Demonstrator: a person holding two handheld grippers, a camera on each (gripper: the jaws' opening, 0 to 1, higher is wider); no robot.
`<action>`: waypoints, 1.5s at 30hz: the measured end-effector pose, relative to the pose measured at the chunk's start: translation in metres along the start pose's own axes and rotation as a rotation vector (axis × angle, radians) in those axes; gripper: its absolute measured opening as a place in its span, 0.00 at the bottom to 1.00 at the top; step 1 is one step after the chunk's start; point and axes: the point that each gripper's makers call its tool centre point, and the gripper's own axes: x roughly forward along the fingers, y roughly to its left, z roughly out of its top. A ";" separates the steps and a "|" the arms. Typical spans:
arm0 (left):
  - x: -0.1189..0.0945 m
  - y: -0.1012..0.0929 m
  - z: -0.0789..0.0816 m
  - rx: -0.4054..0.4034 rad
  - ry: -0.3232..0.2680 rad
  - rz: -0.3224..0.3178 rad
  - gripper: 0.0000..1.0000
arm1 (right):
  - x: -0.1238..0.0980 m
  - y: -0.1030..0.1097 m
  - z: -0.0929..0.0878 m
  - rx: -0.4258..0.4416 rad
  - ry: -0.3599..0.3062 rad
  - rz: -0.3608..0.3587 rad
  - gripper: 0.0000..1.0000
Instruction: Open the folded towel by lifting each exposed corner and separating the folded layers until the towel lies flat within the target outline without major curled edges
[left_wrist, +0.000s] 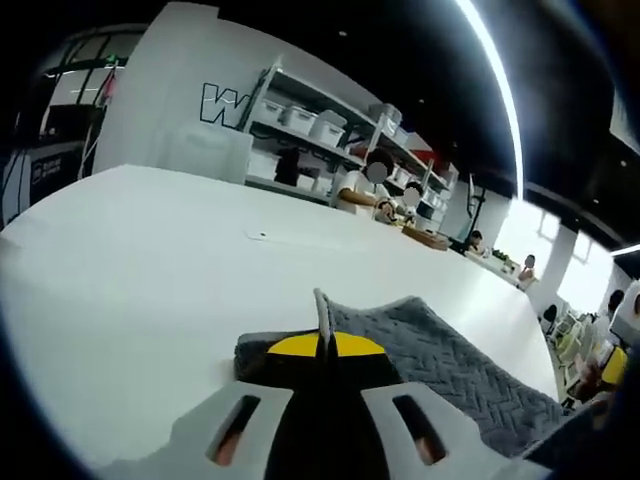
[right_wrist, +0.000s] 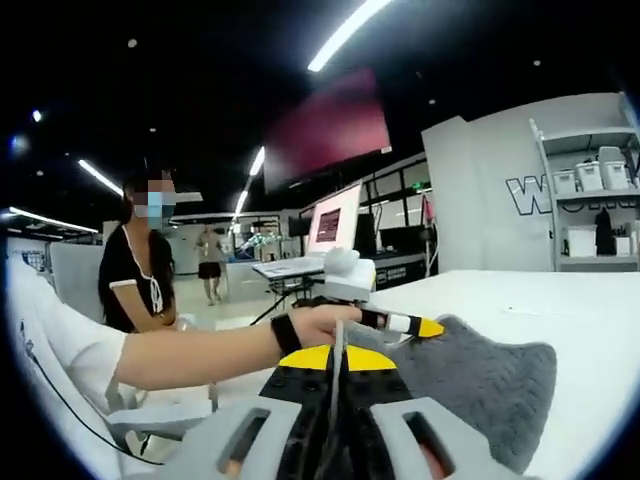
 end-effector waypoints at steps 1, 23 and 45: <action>0.000 -0.001 0.001 -0.005 -0.004 -0.003 0.00 | 0.000 0.002 0.001 -0.007 -0.001 0.006 0.00; -0.005 -0.027 0.021 -0.040 -0.103 -0.088 0.00 | -0.015 0.033 0.015 -0.042 -0.044 0.050 0.00; 0.009 -0.049 0.046 -0.021 -0.137 -0.152 0.00 | -0.045 0.026 0.032 -0.057 -0.111 -0.010 0.00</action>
